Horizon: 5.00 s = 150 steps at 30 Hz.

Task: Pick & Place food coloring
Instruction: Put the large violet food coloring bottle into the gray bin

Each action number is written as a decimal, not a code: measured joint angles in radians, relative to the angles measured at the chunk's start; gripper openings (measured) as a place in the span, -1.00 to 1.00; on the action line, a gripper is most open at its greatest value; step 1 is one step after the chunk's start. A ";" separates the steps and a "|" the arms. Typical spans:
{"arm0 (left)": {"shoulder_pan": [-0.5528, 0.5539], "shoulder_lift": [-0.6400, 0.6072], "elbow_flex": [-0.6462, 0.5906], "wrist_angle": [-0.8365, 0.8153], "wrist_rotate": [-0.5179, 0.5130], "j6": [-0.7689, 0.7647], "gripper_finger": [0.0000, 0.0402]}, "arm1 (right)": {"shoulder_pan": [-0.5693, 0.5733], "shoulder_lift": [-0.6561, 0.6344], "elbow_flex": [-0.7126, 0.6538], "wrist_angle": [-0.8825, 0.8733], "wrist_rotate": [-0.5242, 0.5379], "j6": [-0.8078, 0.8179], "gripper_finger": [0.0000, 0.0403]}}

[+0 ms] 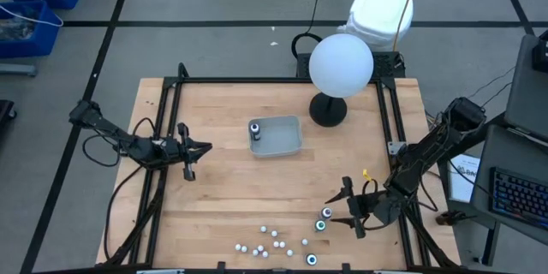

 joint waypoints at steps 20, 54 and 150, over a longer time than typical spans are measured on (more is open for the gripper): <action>0.000 0.000 0.000 0.001 -0.001 0.032 -0.80 | -0.011 0.078 0.000 0.028 -0.021 0.020 0.14; 0.000 0.000 -0.001 0.000 -0.001 0.023 -0.80 | -0.019 0.077 0.000 -0.014 -0.022 0.102 -0.16; 0.000 0.000 -0.001 0.001 0.000 0.079 -0.80 | -0.919 0.383 0.358 0.455 -0.467 -0.269 -0.44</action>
